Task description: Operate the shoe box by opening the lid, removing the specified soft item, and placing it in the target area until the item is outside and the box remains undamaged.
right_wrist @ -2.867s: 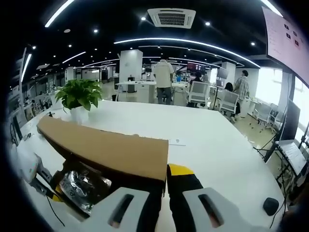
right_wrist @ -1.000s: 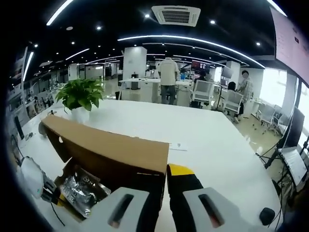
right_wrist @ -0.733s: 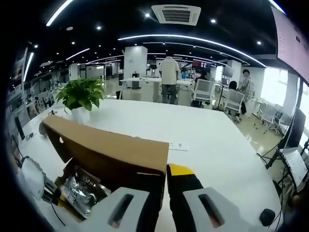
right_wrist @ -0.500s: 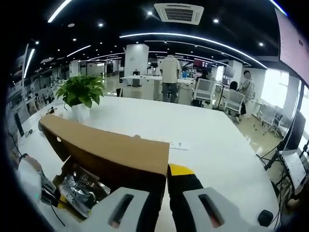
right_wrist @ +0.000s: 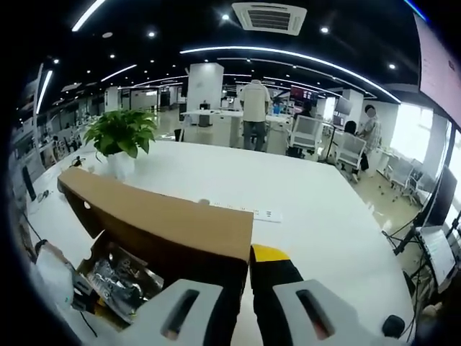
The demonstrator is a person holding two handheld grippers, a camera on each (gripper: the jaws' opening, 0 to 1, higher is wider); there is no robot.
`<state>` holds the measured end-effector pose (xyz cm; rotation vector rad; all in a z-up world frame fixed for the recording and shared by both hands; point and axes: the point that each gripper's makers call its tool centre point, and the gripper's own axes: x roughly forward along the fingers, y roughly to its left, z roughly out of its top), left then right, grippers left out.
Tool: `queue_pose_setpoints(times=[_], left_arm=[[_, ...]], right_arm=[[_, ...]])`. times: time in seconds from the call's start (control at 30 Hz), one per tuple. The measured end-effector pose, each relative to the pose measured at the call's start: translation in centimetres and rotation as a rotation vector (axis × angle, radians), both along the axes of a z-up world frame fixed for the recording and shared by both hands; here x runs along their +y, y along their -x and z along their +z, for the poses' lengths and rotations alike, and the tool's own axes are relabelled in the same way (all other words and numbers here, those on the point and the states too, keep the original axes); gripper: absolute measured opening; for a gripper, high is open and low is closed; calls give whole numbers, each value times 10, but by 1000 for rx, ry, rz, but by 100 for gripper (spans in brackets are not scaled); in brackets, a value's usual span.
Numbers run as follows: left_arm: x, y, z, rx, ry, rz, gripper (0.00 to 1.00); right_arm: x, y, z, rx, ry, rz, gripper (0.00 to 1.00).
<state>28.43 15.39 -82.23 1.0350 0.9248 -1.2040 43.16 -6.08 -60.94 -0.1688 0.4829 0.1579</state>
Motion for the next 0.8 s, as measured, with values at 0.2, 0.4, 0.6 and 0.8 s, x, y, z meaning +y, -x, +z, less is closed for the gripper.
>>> queue_pose_setpoints(times=[0.2, 0.4, 0.6, 0.8], left_arm=[[2, -5, 2, 34, 29, 59, 2], [1, -4, 1, 9, 60, 18, 2], [0, -4, 1, 16, 59, 29, 2], [0, -4, 1, 12, 55, 19, 1]], right_arm=[[0, -6, 2, 12, -1, 9, 0], [-1, -13, 2, 6, -31, -6, 0], [-3, -25, 0, 23, -61, -19, 0], [-8, -31, -2, 53, -126, -36, 0]])
